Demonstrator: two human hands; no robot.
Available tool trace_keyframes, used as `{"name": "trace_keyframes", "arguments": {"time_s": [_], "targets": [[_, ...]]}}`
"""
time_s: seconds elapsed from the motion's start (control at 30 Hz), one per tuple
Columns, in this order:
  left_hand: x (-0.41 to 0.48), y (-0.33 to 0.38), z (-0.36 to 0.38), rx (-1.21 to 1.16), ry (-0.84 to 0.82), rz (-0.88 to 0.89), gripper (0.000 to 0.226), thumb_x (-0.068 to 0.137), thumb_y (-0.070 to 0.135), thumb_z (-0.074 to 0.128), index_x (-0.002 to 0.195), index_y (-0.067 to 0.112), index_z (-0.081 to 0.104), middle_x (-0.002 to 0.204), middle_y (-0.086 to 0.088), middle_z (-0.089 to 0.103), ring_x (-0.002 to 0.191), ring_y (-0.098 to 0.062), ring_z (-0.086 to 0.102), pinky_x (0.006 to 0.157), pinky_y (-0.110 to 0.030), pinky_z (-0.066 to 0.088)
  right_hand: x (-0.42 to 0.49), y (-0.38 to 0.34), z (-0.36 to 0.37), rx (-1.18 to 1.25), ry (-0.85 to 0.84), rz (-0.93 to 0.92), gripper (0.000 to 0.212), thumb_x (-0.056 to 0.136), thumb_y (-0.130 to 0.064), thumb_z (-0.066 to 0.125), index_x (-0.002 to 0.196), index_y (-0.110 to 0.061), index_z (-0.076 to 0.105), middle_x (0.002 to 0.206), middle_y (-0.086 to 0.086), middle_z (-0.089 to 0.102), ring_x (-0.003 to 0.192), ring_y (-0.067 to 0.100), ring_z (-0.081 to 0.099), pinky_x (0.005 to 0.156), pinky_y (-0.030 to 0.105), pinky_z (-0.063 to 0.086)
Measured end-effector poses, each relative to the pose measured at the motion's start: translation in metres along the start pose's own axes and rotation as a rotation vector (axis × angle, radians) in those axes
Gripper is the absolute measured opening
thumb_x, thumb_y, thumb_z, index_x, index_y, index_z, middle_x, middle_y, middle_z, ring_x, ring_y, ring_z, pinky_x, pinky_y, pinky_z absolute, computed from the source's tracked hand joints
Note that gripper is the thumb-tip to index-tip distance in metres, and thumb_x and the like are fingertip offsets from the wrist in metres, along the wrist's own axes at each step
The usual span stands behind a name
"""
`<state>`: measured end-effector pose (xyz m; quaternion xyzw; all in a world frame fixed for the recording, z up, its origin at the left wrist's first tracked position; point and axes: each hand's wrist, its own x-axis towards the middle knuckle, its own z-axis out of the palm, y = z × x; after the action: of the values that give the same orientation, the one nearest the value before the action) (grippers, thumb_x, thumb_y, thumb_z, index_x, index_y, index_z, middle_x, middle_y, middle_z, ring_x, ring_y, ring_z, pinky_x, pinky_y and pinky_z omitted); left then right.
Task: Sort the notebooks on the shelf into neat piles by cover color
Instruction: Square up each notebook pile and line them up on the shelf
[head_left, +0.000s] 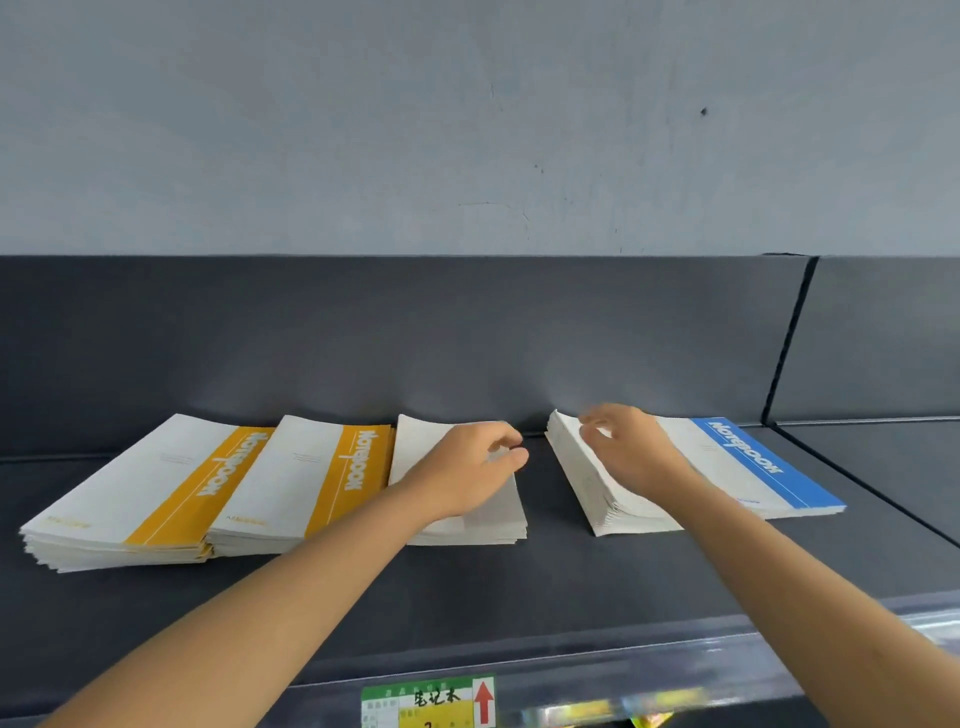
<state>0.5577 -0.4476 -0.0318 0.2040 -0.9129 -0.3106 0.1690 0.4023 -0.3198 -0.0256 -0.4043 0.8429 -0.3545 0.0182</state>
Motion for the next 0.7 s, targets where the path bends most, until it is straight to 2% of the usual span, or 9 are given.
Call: {"name": "trace_keyframes", "arguments": {"time_s": [0.1,0.17,0.23,0.33,0.4,0.47,0.53,0.6,0.7], "targets": [[0.031,0.027,0.029,-0.312,-0.099,-0.248,0.029,0.093,0.031,0.061,0.116,0.015,0.060,0.106,0.002,0.058,0.100,-0.015,0.056,0.094,-0.030,0.048,0.009,0.033,-0.017,-0.316,-0.017,0.030,0.036,0.099,-0.031,0.042,0.130,-0.017,0.052,0.130,0.004,0.057,0.116,0.024,0.053,0.094,0.032,0.041],[0.051,0.039,0.050,-0.527,-0.157,-0.421,0.038,0.090,0.030,0.066,0.122,0.012,0.056,0.115,-0.005,0.057,0.106,-0.022,0.057,0.093,-0.034,0.051,0.013,0.057,-0.019,-0.460,-0.152,0.018,0.036,0.099,-0.035,0.039,0.126,-0.018,0.054,0.127,0.003,0.058,0.113,0.024,0.054,0.092,0.033,0.042],[0.068,0.046,0.065,-0.614,-0.162,-0.536,0.049,0.086,0.027,0.070,0.129,0.011,0.053,0.126,-0.007,0.056,0.112,-0.024,0.057,0.087,-0.036,0.052,0.017,0.076,-0.017,-0.534,-0.288,-0.023,0.036,0.099,-0.036,0.035,0.121,-0.017,0.057,0.123,0.002,0.061,0.109,0.025,0.056,0.088,0.033,0.043],[0.087,0.052,0.075,-0.677,-0.099,-0.674,0.044,0.081,0.018,0.075,0.121,0.014,0.056,0.120,-0.007,0.060,0.103,-0.023,0.061,0.072,-0.036,0.053,0.021,0.089,-0.017,-0.525,-0.302,-0.127,0.036,0.098,-0.036,0.036,0.116,-0.016,0.060,0.121,0.002,0.062,0.109,0.025,0.056,0.088,0.033,0.045],[0.093,0.055,0.077,-0.696,-0.063,-0.747,0.040,0.078,0.016,0.077,0.112,0.014,0.057,0.106,-0.004,0.061,0.088,-0.020,0.060,0.064,-0.032,0.048,0.023,0.092,-0.018,-0.519,-0.287,-0.173,0.038,0.098,-0.036,0.035,0.116,-0.016,0.062,0.121,0.001,0.062,0.110,0.024,0.056,0.090,0.033,0.045],[0.096,0.061,0.082,-0.653,-0.088,-0.766,0.036,0.077,0.015,0.077,0.108,0.012,0.059,0.096,-0.002,0.060,0.079,-0.018,0.058,0.064,-0.027,0.046,0.027,0.094,-0.017,-0.529,-0.312,-0.191,0.040,0.098,-0.036,0.033,0.113,-0.019,0.065,0.117,0.002,0.064,0.104,0.024,0.058,0.084,0.031,0.045],[0.099,0.065,0.090,-0.537,-0.106,-0.752,0.035,0.080,0.012,0.072,0.112,0.012,0.059,0.103,-0.004,0.064,0.085,-0.020,0.060,0.068,-0.027,0.048,0.030,0.095,-0.019,-0.514,-0.331,-0.187,0.040,0.097,-0.040,0.034,0.114,-0.022,0.066,0.114,0.003,0.066,0.100,0.023,0.059,0.080,0.030,0.045],[0.101,0.065,0.092,-0.442,-0.093,-0.728,0.033,0.083,0.009,0.069,0.115,0.010,0.057,0.111,-0.007,0.066,0.088,-0.022,0.063,0.069,-0.030,0.053,0.029,0.094,-0.024,-0.483,-0.338,-0.186,0.041,0.097,-0.043,0.038,0.120,-0.021,0.063,0.121,0.003,0.063,0.109,0.024,0.057,0.089,0.032,0.046],[0.100,0.061,0.080,-0.386,-0.087,-0.717,0.037,0.084,0.007,0.068,0.119,0.006,0.058,0.110,-0.011,0.068,0.082,-0.024,0.065,0.067,-0.034,0.055,0.023,0.091,-0.027,-0.464,-0.359,-0.255,0.040,0.099,-0.038,0.037,0.124,-0.016,0.060,0.128,0.004,0.057,0.118,0.025,0.051,0.097,0.036,0.043]]}}
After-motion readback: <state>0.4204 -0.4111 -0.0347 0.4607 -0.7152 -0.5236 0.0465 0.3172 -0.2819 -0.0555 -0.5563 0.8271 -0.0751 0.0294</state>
